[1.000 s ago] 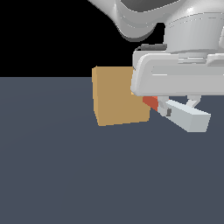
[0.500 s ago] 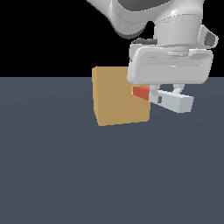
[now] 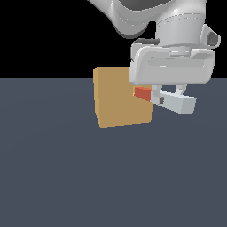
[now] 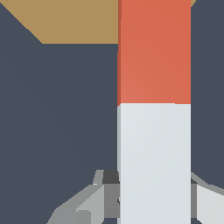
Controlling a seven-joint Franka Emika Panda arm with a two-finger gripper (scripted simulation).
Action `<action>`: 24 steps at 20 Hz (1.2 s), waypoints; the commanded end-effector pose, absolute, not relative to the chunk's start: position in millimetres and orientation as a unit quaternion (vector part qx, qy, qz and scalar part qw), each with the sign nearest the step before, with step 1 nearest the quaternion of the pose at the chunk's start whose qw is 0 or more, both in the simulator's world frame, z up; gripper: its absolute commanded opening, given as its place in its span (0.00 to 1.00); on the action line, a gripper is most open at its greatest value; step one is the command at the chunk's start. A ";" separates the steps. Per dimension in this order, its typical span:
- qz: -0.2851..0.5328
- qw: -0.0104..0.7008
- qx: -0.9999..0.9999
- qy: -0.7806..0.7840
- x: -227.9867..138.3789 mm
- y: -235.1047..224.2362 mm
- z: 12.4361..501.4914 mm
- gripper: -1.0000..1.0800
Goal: Insert the peg into the horizontal hole in a box.
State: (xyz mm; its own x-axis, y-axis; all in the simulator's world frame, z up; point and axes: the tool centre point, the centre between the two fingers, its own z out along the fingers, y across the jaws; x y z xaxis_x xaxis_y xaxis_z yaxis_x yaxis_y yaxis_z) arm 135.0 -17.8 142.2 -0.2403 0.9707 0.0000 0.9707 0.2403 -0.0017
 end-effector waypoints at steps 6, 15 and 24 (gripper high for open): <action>0.001 0.000 -0.616 -0.788 131.8 -5.8 142.4 0.00; 0.000 0.000 -0.616 -0.788 114.1 60.8 143.5 0.00; 0.000 -0.001 -0.616 -0.788 105.1 98.6 144.1 0.00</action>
